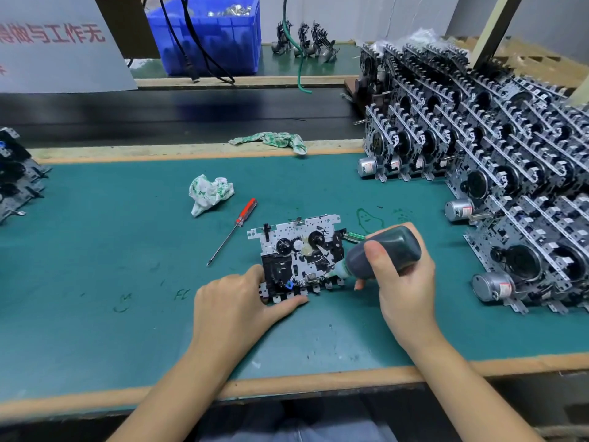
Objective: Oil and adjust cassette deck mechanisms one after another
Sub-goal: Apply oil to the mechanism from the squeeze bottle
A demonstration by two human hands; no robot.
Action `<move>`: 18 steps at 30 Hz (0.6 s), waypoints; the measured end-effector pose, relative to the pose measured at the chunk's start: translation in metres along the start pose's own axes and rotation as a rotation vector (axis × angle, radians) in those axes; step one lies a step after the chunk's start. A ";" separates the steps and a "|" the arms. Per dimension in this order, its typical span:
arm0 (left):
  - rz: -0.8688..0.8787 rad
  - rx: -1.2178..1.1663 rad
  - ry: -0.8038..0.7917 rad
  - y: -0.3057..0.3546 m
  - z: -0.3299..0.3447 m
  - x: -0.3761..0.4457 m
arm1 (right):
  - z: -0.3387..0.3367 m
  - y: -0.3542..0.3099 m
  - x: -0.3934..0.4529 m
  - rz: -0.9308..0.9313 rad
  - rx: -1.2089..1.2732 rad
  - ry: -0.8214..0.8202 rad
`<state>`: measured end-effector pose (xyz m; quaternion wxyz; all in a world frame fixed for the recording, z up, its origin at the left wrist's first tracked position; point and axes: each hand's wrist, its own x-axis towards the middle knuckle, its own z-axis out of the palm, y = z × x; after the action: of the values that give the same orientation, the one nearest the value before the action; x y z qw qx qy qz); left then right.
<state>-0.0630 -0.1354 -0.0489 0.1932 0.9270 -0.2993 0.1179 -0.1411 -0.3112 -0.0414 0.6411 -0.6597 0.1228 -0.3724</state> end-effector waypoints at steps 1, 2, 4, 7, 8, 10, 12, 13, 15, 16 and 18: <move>-0.002 -0.001 0.002 0.000 0.000 0.000 | 0.000 0.000 0.000 -0.001 -0.006 0.003; -0.004 -0.002 0.003 0.001 0.000 0.000 | 0.000 0.000 0.001 -0.002 -0.012 0.006; -0.010 -0.005 0.006 0.001 0.000 0.000 | 0.000 0.000 0.001 -0.004 -0.016 0.008; -0.011 -0.004 0.007 0.001 0.000 0.000 | 0.000 -0.001 0.001 -0.005 -0.013 0.011; -0.009 -0.005 0.008 0.001 0.000 0.000 | 0.000 -0.001 0.001 -0.005 -0.012 0.011; -0.006 -0.004 0.011 0.001 0.000 0.000 | 0.000 -0.002 0.001 -0.006 -0.011 0.003; -0.007 0.001 0.013 0.001 0.000 0.000 | 0.000 -0.003 0.000 -0.002 -0.010 -0.004; -0.007 0.002 0.014 0.001 0.000 0.000 | 0.000 -0.003 0.000 0.001 -0.008 -0.007; -0.007 0.002 0.016 0.001 0.000 0.000 | 0.000 -0.005 -0.001 0.005 0.000 -0.011; -0.007 0.003 0.017 0.001 0.000 0.000 | 0.000 -0.006 -0.001 0.002 0.010 -0.004; -0.004 0.003 0.017 0.001 0.001 0.000 | 0.000 -0.009 -0.001 -0.007 0.055 0.045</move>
<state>-0.0635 -0.1360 -0.0493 0.1947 0.9268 -0.2956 0.1259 -0.1446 -0.3094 -0.0334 0.6548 -0.6337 0.1245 -0.3928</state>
